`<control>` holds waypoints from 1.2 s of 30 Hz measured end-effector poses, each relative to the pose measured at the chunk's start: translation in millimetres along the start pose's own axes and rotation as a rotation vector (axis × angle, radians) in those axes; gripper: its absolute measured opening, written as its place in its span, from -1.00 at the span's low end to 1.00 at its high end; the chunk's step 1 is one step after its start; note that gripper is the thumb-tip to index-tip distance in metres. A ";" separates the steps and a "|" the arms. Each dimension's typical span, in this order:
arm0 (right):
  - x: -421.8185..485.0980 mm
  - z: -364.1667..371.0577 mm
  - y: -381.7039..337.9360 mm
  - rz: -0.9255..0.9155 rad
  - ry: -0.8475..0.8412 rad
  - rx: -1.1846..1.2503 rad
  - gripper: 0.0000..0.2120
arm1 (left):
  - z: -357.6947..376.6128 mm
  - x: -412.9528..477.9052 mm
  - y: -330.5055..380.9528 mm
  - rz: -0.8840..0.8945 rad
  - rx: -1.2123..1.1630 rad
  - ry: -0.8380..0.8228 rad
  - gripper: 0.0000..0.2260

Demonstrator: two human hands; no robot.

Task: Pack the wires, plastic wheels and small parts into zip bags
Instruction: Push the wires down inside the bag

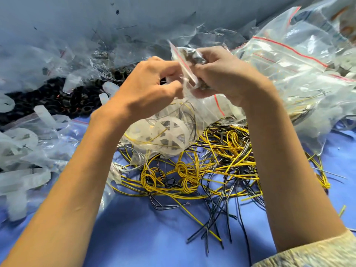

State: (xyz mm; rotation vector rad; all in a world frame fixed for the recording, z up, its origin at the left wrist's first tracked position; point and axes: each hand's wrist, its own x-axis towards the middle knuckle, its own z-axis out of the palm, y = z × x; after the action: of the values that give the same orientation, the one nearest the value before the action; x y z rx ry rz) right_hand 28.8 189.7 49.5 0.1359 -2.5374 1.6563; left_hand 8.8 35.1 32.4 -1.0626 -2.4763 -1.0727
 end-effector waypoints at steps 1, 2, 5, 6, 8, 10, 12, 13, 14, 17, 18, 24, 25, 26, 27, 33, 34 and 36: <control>0.8 0.9 1.3 0.010 -0.009 -0.024 -0.87 | -0.4 -0.5 0.6 -0.003 -0.010 0.007 -0.83; 0.8 1.4 2.1 0.028 -0.016 -0.046 -0.87 | -0.7 -0.7 1.5 -0.003 -0.032 0.008 -0.83; 1.3 -0.7 4.4 0.109 -0.050 -0.148 -0.89 | -0.5 -1.7 5.4 -0.007 -0.134 -0.013 -0.86; 0.9 -2.1 5.4 0.136 -0.084 -0.197 -0.87 | -0.1 -1.3 6.1 -0.011 -0.169 -0.030 -0.89; -0.9 -4.8 7.0 0.172 -0.177 -0.243 -0.80 | -0.4 -1.3 6.2 -0.031 -0.213 -0.047 -0.92; -5.5 -7.4 5.0 0.147 -0.287 -0.222 -0.79 | -0.7 -0.9 5.7 -0.046 -0.221 -0.042 -0.92; -11.8 -11.2 1.8 0.062 -0.411 -0.193 -0.85 | -2.1 -0.8 6.1 -0.046 -0.230 -0.016 -0.93; -14.4 -13.2 0.8 0.028 -0.451 -0.191 -0.84 | -3.0 -1.3 6.5 -0.038 -0.229 0.000 -0.93; -16.7 -14.9 -1.0 0.008 -0.470 -0.227 -0.81 | -4.0 -1.7 7.4 -0.026 -0.219 0.015 -0.92; -14.6 -17.5 0.8 0.028 -0.391 -0.510 -0.69 | -3.2 -3.9 14.4 0.033 -0.208 0.013 -0.89; -11.1 -16.9 1.3 0.032 -0.339 -0.630 -0.68 | -1.9 -4.1 18.2 0.056 -0.210 0.001 -0.90; -12.1 -4.7 -12.3 -0.135 -0.303 -0.558 -0.42 | -4.0 -3.5 33.4 0.186 -0.217 0.013 -0.87; -13.7 -4.9 -9.5 -0.167 -0.324 -0.512 -0.44 | -5.9 -5.2 32.1 0.189 -0.208 0.019 -0.86; -15.7 -7.0 -10.7 -0.199 -0.351 -0.475 -0.59 | -8.9 -3.6 31.3 0.195 -0.188 0.023 -0.87; -15.2 -7.6 -9.4 -0.207 -0.377 -0.480 -0.78 | -11.6 -4.1 29.5 0.187 -0.167 0.026 -0.88; -17.3 -1.5 -12.4 -0.163 -0.438 -0.580 -0.83 | -20.4 -6.3 26.9 0.211 -0.054 0.082 -0.90; -17.4 -1.1 -12.2 -0.189 -0.406 -0.561 -0.83 | -20.1 -6.4 29.1 0.226 -0.057 0.095 -0.88; -19.3 -2.3 -14.9 -0.235 -0.345 -0.491 -0.81 | -19.9 -6.0 34.1 0.257 -0.071 0.122 -0.90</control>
State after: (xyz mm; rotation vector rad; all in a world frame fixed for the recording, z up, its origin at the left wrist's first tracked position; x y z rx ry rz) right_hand 49.9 186.2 61.2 0.6932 -2.9461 0.9578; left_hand 35.8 33.7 61.7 -1.2555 -2.1521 -1.1145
